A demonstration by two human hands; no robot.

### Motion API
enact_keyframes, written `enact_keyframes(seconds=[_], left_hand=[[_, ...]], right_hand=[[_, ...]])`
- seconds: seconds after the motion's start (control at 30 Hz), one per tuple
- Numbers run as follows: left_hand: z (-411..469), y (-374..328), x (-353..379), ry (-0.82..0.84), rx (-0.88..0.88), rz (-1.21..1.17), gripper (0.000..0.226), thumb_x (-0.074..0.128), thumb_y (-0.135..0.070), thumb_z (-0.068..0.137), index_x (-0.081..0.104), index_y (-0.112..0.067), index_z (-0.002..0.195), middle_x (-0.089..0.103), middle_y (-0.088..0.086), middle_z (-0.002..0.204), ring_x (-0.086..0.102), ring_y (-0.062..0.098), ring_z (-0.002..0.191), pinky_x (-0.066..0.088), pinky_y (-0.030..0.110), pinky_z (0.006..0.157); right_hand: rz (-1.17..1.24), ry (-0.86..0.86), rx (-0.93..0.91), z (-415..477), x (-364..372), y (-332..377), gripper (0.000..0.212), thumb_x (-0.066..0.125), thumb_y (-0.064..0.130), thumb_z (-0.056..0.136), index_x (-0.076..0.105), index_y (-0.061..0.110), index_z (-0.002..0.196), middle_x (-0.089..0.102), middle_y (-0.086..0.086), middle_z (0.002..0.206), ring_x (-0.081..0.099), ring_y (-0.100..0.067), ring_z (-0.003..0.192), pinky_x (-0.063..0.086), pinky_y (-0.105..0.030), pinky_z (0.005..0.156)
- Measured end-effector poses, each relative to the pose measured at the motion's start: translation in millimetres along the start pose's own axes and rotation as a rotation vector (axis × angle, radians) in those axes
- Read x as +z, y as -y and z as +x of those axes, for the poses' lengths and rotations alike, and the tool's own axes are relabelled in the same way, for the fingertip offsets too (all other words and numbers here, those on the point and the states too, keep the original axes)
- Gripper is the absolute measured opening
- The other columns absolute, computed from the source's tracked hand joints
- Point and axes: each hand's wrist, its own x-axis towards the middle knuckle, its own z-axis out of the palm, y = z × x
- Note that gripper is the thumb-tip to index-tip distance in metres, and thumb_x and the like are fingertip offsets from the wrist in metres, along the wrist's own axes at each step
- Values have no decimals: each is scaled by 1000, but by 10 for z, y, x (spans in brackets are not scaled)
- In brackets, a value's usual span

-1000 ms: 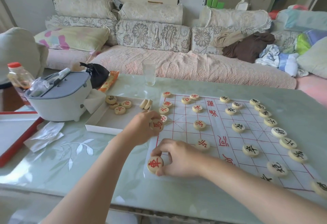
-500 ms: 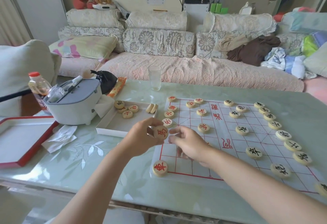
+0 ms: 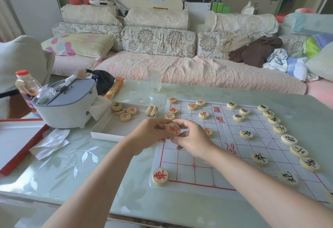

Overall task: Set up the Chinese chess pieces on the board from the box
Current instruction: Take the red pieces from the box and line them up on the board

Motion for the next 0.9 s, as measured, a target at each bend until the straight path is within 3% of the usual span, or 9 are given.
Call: enact_keyframes(seconds=[0.07,0.17,0.2,0.3,0.4,0.57,0.77,0.9], left_hand=[[112,6,22,9,8,-47,35,72,-16,85,67,-19,120,75,2,94,66,10,72,57,24,75],[342,54,78,-52,3,-75,44,70,-20,86,59,-16,129,72,2,101,67,15,82,56,25,79],[439,88,88,-108,24,26,45,69,-24,88,57,-18,131,70,0,107,65,14,88,54,22,79],[691,197,50,-310,183,711,40,59,-29,91,55,-30,131,58,-5,123,48,16,110,38,25,92],[897,281,47,-311,209,899,41,52,-32,93,51,-31,134,52,-5,132,39,21,124,29,34,103],[1255,314,144,-200,314,996,42,46,-40,92,53,-27,131,50,-10,137,38,18,126,27,34,106],[1520,418,95,-159,267,1125,46,38,-50,89,55,-30,128,53,-7,134,41,18,126,25,37,109],[1497,520,59,-174,229,1130,42,35,-46,92,59,-30,123,56,-7,129,43,18,119,28,35,104]], right_hand=[[-99,-26,-35,77,-70,7,37,79,15,82,59,36,106,69,5,102,66,-7,66,56,-24,59],[-218,-85,-54,308,-176,-93,32,81,26,81,60,42,99,70,7,96,63,-15,65,53,-33,62],[-247,-94,-47,403,-210,-129,31,80,31,81,61,40,104,69,7,99,62,-14,68,48,-29,62],[-299,-155,5,745,-309,-227,45,77,44,82,57,31,120,61,14,113,66,-15,88,49,-29,77],[-336,-240,56,1132,-379,-284,46,78,44,81,55,28,118,61,12,109,68,-18,87,53,-32,79],[-450,-252,113,1753,-364,-329,39,78,45,75,55,28,101,63,8,97,67,-20,86,58,-44,80],[-555,-187,136,2153,-344,-383,28,72,47,84,56,25,92,62,6,96,66,-23,87,54,-36,78],[-603,-133,163,2242,-318,-445,27,72,43,85,58,24,99,60,6,102,65,-22,95,52,-34,80]])
